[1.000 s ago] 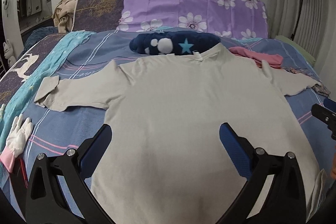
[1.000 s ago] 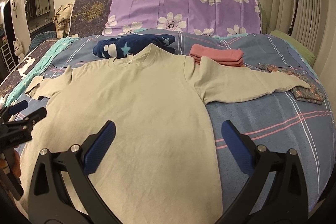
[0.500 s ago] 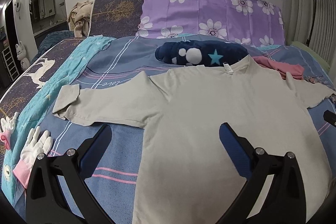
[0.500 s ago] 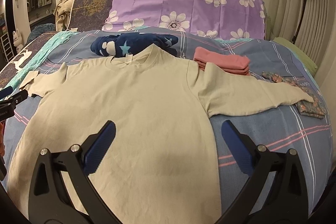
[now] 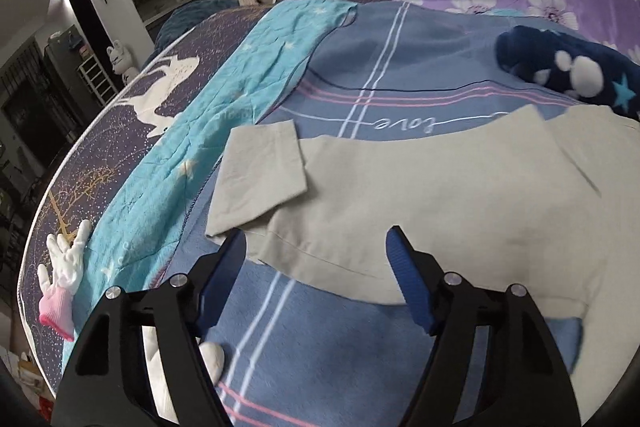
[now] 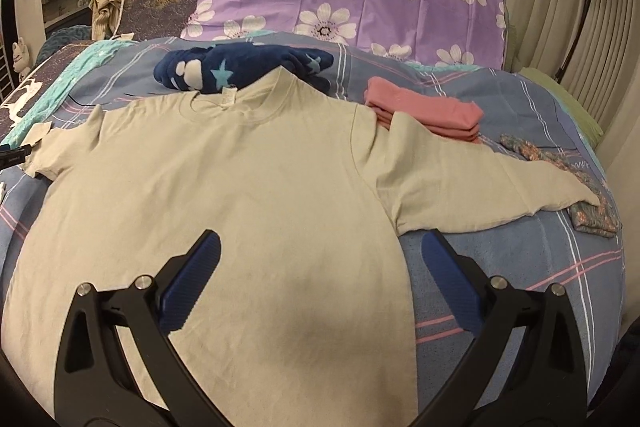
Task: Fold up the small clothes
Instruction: 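Grasp the beige shirt's sleeve cuff with the left tool, then fold the held sleeve across the shirt body and open the left tool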
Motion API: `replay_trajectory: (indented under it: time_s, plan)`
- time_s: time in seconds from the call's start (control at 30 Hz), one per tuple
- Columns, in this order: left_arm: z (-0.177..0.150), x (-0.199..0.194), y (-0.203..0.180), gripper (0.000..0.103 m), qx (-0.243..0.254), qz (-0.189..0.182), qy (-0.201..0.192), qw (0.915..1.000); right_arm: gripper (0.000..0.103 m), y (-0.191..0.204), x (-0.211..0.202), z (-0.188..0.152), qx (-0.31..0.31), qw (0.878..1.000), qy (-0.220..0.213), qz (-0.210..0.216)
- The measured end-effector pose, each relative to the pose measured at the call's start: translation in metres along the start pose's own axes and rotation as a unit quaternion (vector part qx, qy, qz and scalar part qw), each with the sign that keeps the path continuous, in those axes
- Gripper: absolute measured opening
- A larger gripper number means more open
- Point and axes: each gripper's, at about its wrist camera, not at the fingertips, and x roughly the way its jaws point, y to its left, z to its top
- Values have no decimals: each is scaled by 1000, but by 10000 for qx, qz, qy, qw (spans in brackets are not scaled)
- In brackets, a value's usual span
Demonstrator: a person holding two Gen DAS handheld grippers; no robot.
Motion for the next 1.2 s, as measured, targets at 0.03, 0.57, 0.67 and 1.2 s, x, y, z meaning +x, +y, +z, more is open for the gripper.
replay_trajectory:
  time_s: [0.03,0.57,0.67,1.2]
  plan:
    - [3,12,5,74,-63,-9,90,9999,101,-1,3,0,53,10000,44,-1]
    - [46,4,52,3,-993,-653,-214,9927,101,-12,17,1,341,9992,198,45]
    - [55,-44,15,3,-632,-1282,-580,9880,101,-14,17,0,391,9990,182,128]
    - [-29,-181,-280,3,1585,-4066,-608,8977,33,-52,36,26,947,9857,842,1114]
